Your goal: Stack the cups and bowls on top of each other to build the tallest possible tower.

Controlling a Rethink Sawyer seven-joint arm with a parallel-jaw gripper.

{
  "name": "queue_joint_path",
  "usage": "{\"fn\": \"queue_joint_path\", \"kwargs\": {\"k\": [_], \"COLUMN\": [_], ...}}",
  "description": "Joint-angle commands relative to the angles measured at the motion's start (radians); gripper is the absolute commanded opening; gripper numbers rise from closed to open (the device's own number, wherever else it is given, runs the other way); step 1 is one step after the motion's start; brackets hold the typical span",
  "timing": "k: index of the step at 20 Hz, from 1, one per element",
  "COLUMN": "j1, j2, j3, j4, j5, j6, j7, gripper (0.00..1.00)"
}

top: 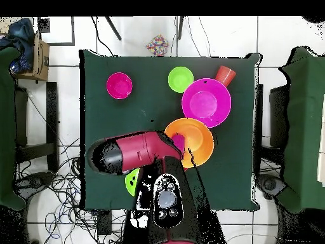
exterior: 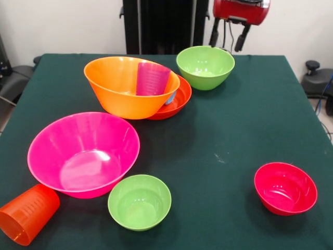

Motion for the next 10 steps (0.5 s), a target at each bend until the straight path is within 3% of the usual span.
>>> {"fn": "queue_joint_path", "kwargs": {"k": [1, 10], "j1": [0.031, 0.09], "j2": [0.103, 0.145], "j3": [0.099, 0.082], "j4": [-0.003, -0.025], "j5": [-0.109, -0.132], "j6": [-0.011, -0.025], "j7": [-0.114, -0.054], "gripper": [1.0, 1.0]}}
